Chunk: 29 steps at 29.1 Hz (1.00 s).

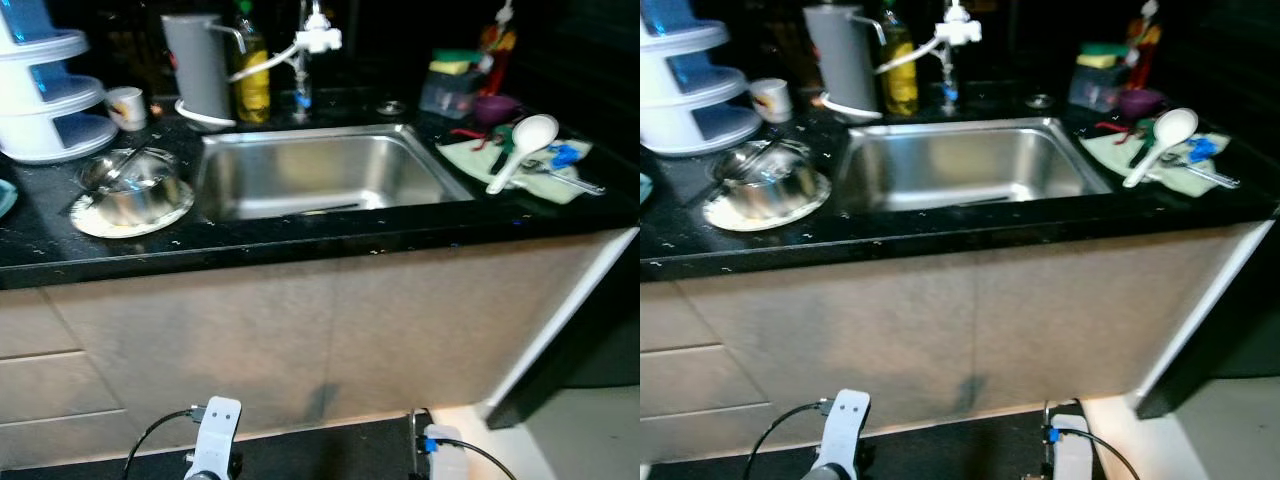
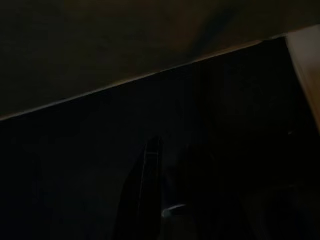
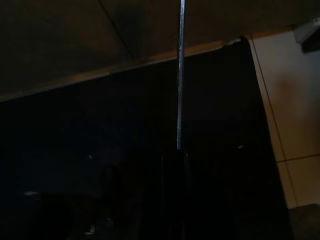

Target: Kitchen organization

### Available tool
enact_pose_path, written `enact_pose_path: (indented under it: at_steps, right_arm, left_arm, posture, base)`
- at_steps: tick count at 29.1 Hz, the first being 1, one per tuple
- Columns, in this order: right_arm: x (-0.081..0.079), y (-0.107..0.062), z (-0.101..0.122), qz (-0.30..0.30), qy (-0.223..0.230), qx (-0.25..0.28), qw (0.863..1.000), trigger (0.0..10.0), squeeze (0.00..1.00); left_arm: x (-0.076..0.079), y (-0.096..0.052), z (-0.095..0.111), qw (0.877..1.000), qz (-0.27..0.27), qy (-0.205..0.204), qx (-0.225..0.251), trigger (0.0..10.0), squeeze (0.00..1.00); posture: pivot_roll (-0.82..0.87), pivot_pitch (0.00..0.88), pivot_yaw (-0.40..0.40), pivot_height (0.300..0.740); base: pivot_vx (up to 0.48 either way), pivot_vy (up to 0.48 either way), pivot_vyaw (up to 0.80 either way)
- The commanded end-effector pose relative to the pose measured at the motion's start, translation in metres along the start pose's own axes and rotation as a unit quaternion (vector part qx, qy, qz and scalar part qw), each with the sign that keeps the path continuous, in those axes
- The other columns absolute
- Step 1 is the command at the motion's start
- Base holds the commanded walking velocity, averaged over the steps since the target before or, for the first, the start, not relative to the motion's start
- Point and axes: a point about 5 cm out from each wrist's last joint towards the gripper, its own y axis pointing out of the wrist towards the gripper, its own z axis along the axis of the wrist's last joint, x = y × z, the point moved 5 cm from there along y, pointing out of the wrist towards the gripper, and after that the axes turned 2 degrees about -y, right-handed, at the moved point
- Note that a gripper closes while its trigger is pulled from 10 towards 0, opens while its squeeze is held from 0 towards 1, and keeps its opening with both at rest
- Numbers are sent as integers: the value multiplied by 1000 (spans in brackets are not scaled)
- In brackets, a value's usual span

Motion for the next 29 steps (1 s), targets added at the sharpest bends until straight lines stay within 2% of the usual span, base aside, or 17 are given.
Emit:
enact_pose_path:
  at_steps: [1, 3, 5, 17, 25, 26, 28, 29]
  right_arm:
    - [1, -2, -8, 0, -2, -12, 1000, 10000, 0]
    - [1, -2, -9, 0, -2, -12, 1000, 10000, 0]
    - [0, -2, -9, 1, -2, -12, 1000, 10000, 0]
    - [-1, -1, -6, 3, -3, -9, 1000, 10000, 0]
    - [-3, -1, -5, 6, -3, -4, 1000, 10000, 0]
    - [-3, -1, -3, 8, -4, 1, 1000, 10000, 0]
    - [-9, 0, 10, 29, -11, 31, 999, 10000, 0]
    - [-9, 0, 10, 29, -11, 31, 999, 10000, 0]
  left_arm:
    - [1, -1, -4, 1000, -2, 2, -5, 10000, 0]
    - [2, -1, -4, 1000, -5, -9, -6, 10000, 0]
    - [3, 0, -5, 999, -9, -37, -12, 10000, 0]
    - [6, 0, 4, 999, -21, -25, 15, 10000, 0]
    - [7, -2, 10, 999, -27, 10, 36, 10000, 0]
    - [8, -2, 11, 999, -31, 23, 39, 10000, 0]
    - [19, -3, 21, 993, -55, 82, 68, 10000, 0]
    - [19, -3, 21, 993, -55, 82, 68, 10000, 0]
  posture:
    - [-42, 118, -25, 740]
    - [-42, 118, -25, 740]
    - [-42, 118, -25, 740]
    - [-42, 119, -26, 740]
    - [-41, 121, -23, 740]
    - [-41, 121, -23, 740]
    - [-39, 123, -20, 740]
    - [-39, 123, -20, 740]
  base:
    - [0, -480, 0]
    - [0, -371, 0]
    - [0, 0, 0]
    - [0, 475, 0]
    - [0, 0, 0]
    - [0, 0, 0]
    - [0, 0, 0]
    - [0, 0, 0]
